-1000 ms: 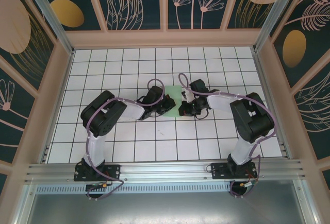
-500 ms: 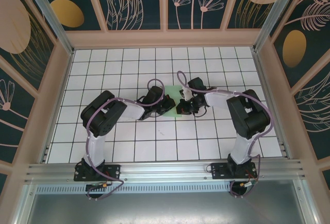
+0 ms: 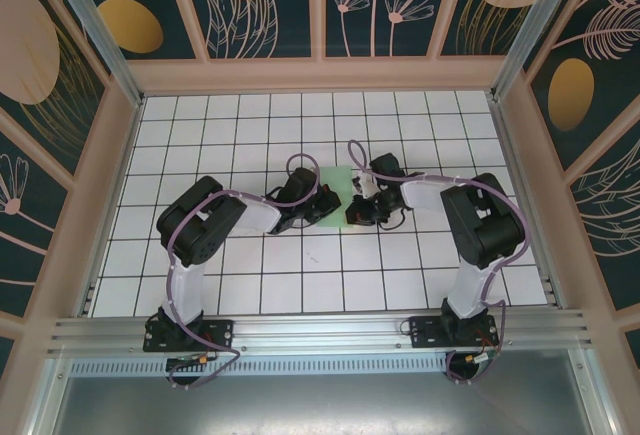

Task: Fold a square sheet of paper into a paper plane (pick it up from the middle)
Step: Fold the triangle a second time at the center of the table.

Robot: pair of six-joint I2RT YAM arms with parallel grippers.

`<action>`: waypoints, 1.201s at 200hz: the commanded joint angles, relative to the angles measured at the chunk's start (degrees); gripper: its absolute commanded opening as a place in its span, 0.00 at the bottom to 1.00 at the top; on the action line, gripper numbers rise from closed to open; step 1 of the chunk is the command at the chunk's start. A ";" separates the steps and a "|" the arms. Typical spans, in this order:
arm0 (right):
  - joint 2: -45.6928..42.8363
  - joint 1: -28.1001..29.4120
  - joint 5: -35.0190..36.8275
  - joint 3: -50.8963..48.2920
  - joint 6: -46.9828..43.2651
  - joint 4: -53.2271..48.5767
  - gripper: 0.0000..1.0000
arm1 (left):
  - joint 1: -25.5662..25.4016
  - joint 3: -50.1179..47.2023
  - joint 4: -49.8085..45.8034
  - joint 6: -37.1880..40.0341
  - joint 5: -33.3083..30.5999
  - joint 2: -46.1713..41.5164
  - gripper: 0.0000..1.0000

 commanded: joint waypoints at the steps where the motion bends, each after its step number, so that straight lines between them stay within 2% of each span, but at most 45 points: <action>1: -1.10 -1.01 1.32 -2.62 -1.97 -5.71 0.05 | 0.30 -2.10 -6.14 1.06 -3.47 2.01 0.05; 27: -1.81 -1.37 0.13 -3.34 -2.35 -5.74 0.06 | 0.32 -2.32 -6.46 1.01 -3.71 2.18 0.05; 55: -1.11 -1.71 2.43 -3.90 -1.78 -6.31 0.06 | 0.30 -2.31 -6.55 1.14 -3.71 2.18 0.04; 116: -1.81 -4.39 -1.10 -6.74 1.13 -5.21 0.06 | 0.30 -1.77 -6.82 1.67 -3.47 2.00 0.05; 170: -6.02 -7.22 -3.36 -6.43 2.04 -4.63 0.07 | 0.30 -1.31 -5.75 1.86 -2.12 1.74 0.05; 197: -9.06 -7.20 -2.06 -3.95 3.51 -2.50 0.13 | 0.30 -0.05 -5.50 2.22 -1.04 0.16 0.08; 240: -8.51 -7.25 0.75 -2.47 6.48 4.91 0.25 | 0.35 1.81 -5.74 3.09 -0.53 -4.87 0.16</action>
